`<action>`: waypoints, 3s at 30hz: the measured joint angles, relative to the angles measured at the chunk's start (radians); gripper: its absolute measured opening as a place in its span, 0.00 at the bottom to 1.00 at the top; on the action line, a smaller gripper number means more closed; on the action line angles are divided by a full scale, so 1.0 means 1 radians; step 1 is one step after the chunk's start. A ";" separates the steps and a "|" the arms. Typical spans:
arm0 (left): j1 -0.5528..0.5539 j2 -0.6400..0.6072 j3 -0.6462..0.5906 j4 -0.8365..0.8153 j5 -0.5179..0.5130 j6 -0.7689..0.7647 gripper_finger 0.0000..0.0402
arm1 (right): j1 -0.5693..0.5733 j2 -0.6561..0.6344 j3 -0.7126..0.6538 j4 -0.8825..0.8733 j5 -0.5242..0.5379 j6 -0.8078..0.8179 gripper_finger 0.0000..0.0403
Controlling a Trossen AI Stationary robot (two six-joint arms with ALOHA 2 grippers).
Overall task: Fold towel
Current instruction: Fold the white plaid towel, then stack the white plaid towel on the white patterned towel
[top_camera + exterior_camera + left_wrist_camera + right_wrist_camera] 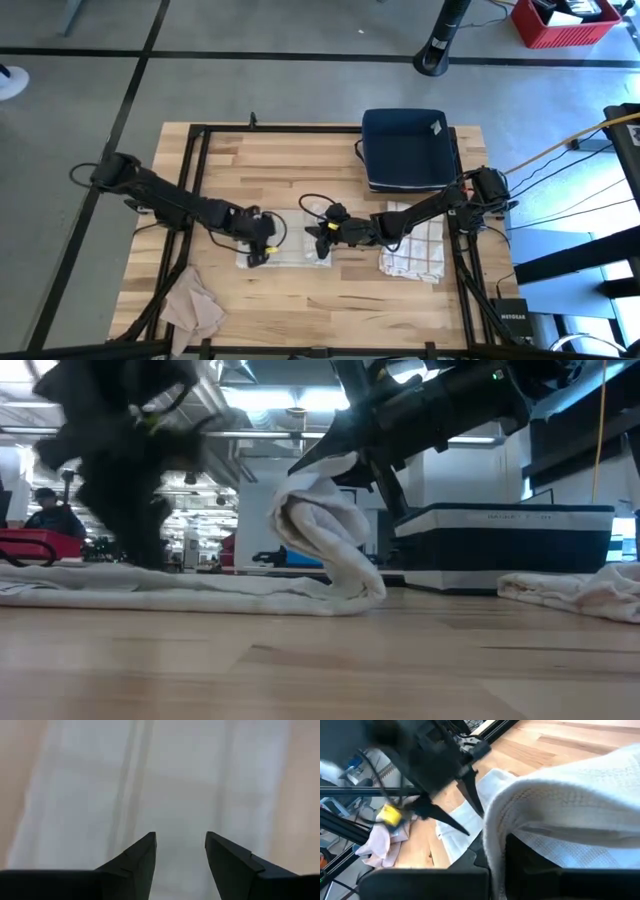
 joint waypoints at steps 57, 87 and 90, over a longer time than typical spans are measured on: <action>-0.178 -0.030 -0.237 0.307 -0.199 -0.239 0.41 | -0.039 0.326 0.351 -0.029 -0.047 0.213 0.13; -0.180 -0.411 -0.039 -0.069 -0.244 -0.290 0.41 | -0.040 0.272 0.350 0.018 -0.271 -0.146 0.46; -0.170 -0.378 -0.094 0.067 -0.310 -0.234 0.41 | -0.035 0.238 0.350 -0.075 -0.324 -0.371 0.46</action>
